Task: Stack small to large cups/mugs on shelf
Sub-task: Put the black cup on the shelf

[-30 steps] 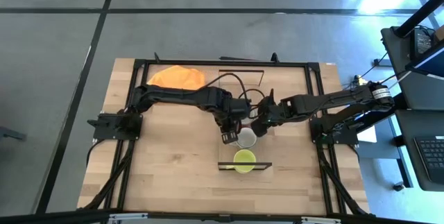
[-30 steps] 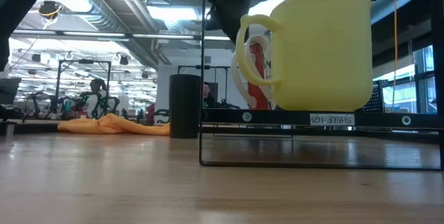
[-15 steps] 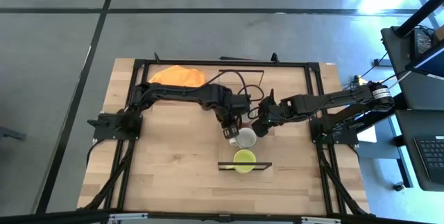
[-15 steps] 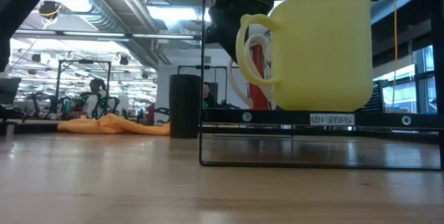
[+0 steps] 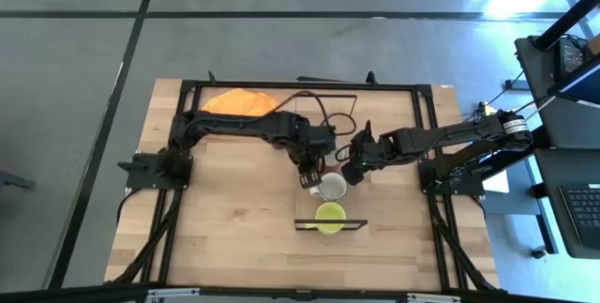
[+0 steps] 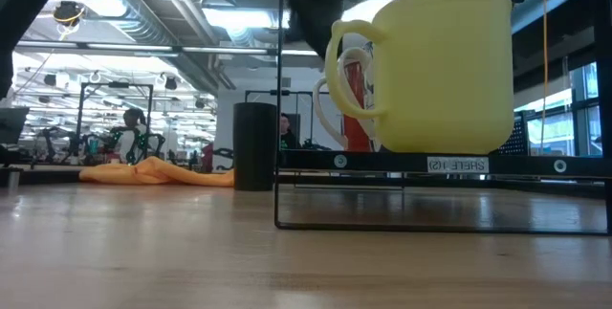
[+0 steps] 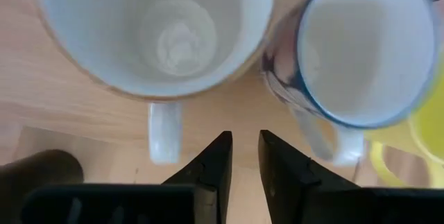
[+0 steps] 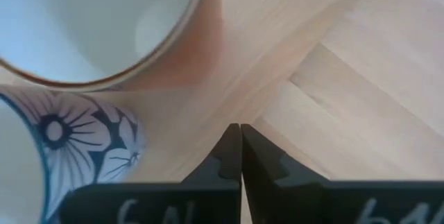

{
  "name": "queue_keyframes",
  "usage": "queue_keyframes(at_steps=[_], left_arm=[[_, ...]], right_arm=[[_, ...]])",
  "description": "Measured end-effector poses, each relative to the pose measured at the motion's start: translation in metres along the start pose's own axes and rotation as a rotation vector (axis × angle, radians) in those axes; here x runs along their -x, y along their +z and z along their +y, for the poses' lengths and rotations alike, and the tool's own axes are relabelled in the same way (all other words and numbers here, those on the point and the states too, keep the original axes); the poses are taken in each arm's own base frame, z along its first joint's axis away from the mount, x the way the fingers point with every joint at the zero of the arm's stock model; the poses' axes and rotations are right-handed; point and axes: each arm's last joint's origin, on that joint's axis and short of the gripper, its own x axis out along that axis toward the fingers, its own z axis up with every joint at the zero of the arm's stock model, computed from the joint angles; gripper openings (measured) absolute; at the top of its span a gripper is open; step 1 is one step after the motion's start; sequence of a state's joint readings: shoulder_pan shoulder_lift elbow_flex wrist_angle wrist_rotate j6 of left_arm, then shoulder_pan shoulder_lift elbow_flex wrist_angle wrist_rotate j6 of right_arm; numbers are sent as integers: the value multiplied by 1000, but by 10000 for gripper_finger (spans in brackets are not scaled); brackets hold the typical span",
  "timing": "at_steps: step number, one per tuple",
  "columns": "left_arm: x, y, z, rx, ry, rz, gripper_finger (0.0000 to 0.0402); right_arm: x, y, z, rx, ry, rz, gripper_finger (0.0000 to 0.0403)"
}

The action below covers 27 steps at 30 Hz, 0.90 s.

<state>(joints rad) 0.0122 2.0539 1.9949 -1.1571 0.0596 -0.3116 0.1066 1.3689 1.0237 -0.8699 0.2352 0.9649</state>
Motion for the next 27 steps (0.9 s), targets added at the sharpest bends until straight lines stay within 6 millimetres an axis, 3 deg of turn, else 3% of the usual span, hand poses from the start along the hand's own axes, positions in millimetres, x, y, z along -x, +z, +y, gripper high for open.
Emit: queue_keyframes(at_steps=[8, 19, 27], left_arm=[[41, 0, 21, 59, 120, -121, 66], [66, -16, 81, 179, 376, 19, 66], [84, -21, 111, 244, 429, 27, 69]], right_arm=[[0, 1, -1, -5, -7, -4, 3], [24, 11, -17, -68, 60, -78, 4], [42, 11, -30, -91, 41, -153, 67]])
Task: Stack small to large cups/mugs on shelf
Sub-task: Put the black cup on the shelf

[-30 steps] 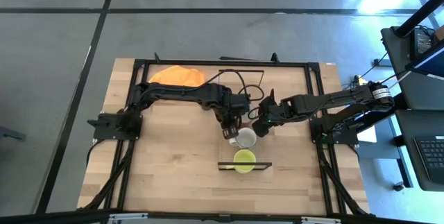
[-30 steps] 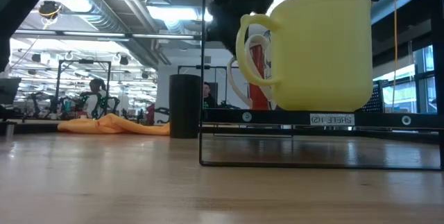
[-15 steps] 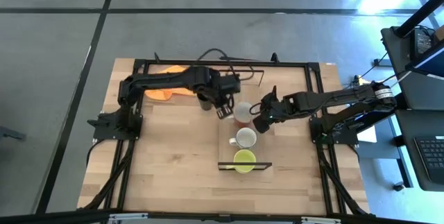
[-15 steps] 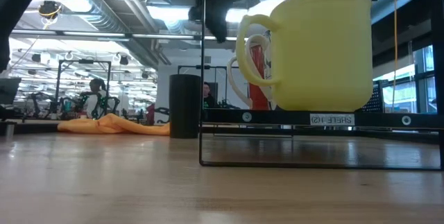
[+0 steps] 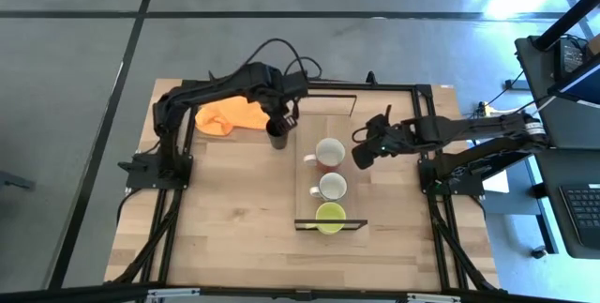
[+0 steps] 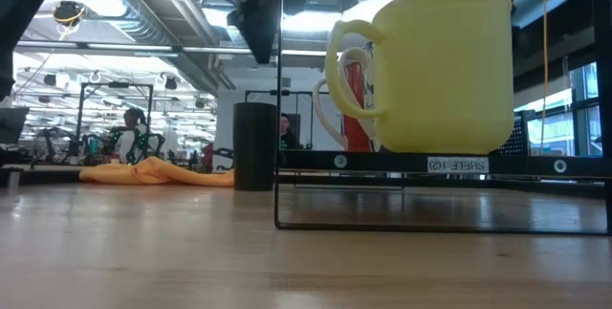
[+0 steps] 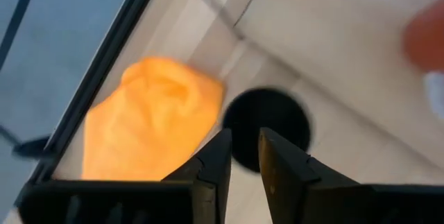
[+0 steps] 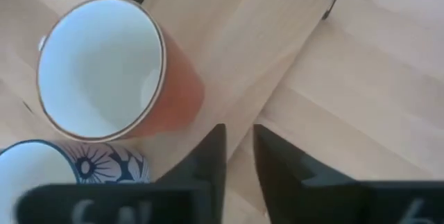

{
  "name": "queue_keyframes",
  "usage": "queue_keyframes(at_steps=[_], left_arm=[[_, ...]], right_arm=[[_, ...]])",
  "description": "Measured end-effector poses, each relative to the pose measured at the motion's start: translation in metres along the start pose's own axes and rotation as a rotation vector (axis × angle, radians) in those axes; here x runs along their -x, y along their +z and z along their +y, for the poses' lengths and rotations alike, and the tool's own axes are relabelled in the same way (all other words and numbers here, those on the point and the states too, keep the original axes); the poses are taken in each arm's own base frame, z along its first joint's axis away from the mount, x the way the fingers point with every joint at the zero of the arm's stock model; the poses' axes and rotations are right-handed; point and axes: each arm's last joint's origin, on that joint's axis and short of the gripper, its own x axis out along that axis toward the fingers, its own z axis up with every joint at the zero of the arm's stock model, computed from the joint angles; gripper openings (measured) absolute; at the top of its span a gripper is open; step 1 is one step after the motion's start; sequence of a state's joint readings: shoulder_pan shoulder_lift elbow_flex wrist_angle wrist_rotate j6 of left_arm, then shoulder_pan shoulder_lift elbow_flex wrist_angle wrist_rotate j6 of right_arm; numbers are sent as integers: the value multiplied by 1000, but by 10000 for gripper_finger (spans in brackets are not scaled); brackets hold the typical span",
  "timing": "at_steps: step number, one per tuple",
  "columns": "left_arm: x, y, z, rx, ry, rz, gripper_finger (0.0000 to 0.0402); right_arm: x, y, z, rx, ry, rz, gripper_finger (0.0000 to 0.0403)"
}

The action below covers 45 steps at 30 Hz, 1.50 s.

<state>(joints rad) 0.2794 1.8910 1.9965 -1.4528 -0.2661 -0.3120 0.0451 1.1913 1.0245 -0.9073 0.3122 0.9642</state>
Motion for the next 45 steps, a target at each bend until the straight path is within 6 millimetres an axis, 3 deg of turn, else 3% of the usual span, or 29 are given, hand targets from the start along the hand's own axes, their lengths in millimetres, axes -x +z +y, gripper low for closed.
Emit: queue_keyframes(at_steps=[4, 9, 13, 16, 26, 37, 45], left_arm=[[-9, -1, 15, 30, 7, 56, 86], [-38, -7, 26, 96, -50, 189, 110], [-64, -17, 26, 134, -56, 280, 115], [-72, -24, 19, 112, -36, 311, 116], [-69, -22, 8, 88, -18, 228, 113], [-45, -24, 19, 123, -63, 147, 113], [-47, -9, 20, 170, -167, 31, 113]], right_arm=[[4, 2, -4, -16, 3, -11, 125], [4, 6, -7, -35, -5, -17, 185], [3, 7, -9, -43, -17, -15, 208], [2, 9, -11, -52, -20, -14, 212], [1, 12, -13, -68, -26, -15, 213], [1, 12, -13, -88, -30, -22, 213], [1, 12, -13, -94, -30, -23, 213]])
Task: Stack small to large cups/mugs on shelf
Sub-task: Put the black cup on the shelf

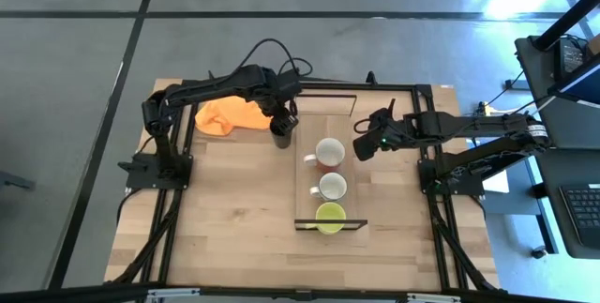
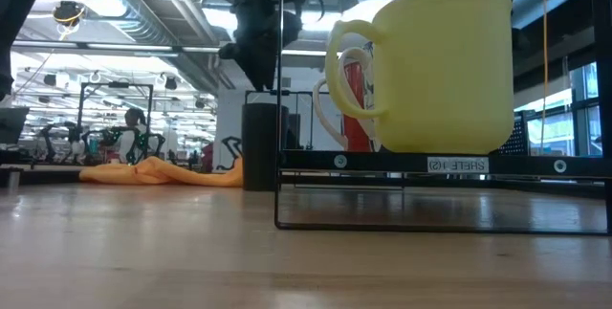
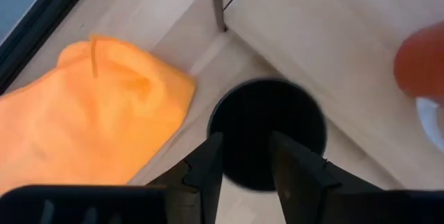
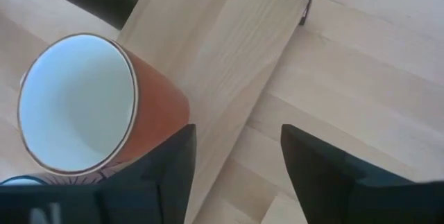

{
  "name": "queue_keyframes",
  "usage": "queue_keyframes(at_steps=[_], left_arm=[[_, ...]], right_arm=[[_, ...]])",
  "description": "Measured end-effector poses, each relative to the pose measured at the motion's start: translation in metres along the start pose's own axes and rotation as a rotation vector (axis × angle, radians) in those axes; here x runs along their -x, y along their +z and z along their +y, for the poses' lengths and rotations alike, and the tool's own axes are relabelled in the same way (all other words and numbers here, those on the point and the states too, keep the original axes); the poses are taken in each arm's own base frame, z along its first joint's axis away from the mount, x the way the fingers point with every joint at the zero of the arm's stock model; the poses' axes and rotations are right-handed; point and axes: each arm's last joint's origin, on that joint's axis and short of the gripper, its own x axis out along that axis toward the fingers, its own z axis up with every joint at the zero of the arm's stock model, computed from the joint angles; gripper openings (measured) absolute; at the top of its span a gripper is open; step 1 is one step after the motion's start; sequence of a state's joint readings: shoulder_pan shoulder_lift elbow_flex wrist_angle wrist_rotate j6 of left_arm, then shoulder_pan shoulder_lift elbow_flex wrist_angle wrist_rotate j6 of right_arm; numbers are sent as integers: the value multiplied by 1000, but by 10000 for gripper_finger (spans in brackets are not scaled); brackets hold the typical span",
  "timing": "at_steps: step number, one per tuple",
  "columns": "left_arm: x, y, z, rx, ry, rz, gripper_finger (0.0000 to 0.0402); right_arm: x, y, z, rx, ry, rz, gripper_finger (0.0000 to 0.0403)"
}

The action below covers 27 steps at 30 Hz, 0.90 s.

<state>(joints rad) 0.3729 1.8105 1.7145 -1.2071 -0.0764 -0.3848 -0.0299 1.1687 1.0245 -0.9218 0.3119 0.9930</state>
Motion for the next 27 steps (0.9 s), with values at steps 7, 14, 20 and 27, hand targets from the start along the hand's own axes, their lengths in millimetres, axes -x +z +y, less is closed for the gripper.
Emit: queue_keyframes(at_steps=[7, 14, 20, 27], left_arm=[[0, 1, 0, 1, 13, -20, 112], [0, 1, 0, -3, 36, -28, 113], [-1, 1, 0, -3, 36, -27, 114], [-1, 2, 0, -3, 36, -28, 114]], right_arm=[[0, 0, 0, -1, 0, 0, 213], [0, 0, 0, -22, 0, 0, 213], [0, 0, 0, -24, 0, 0, 213], [0, 0, 0, -24, 0, -1, 213]])
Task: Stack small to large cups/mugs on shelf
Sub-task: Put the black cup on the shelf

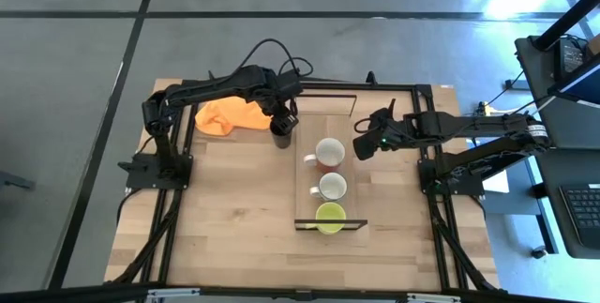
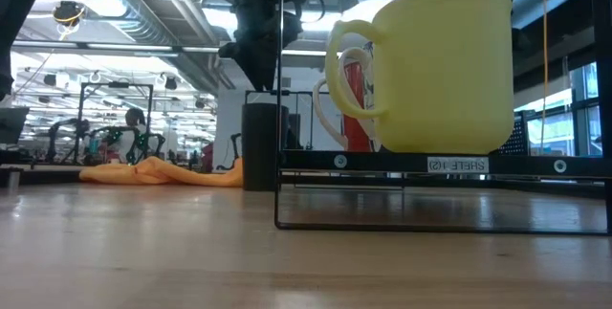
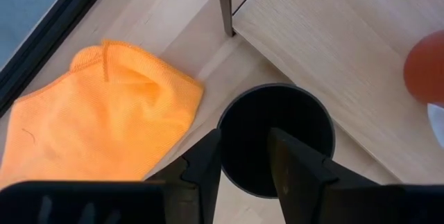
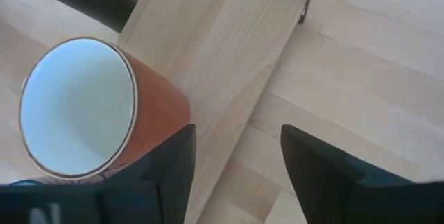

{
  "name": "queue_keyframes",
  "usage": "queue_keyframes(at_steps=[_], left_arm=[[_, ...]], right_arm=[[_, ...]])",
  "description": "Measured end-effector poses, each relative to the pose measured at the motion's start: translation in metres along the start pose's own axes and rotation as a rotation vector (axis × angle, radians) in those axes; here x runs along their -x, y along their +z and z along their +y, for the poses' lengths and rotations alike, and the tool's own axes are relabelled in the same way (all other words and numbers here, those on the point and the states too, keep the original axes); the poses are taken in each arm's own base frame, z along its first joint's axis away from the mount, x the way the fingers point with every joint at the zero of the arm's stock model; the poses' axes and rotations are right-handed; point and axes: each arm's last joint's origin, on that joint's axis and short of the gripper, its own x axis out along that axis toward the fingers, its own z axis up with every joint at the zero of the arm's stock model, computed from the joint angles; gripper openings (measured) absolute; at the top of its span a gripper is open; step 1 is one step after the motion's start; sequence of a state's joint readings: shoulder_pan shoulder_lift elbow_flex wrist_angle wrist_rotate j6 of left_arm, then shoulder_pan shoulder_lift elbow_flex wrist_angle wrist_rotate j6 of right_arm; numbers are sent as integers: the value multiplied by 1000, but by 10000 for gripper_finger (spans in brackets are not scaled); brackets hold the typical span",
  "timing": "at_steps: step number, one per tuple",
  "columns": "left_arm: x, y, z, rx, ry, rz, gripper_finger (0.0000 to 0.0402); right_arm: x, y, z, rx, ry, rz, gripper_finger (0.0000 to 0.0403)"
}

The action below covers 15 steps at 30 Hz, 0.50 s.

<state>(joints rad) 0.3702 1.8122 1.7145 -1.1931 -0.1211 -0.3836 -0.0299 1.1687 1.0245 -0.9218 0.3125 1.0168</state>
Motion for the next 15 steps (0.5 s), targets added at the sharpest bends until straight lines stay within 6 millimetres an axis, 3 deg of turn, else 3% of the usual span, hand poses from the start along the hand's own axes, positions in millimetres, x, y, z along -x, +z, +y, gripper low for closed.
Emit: queue_keyframes(at_steps=[15], left_arm=[[0, 0, -3, 49, -37, 4, 112]], right_arm=[[0, 0, 0, 0, 0, 0, 213]])
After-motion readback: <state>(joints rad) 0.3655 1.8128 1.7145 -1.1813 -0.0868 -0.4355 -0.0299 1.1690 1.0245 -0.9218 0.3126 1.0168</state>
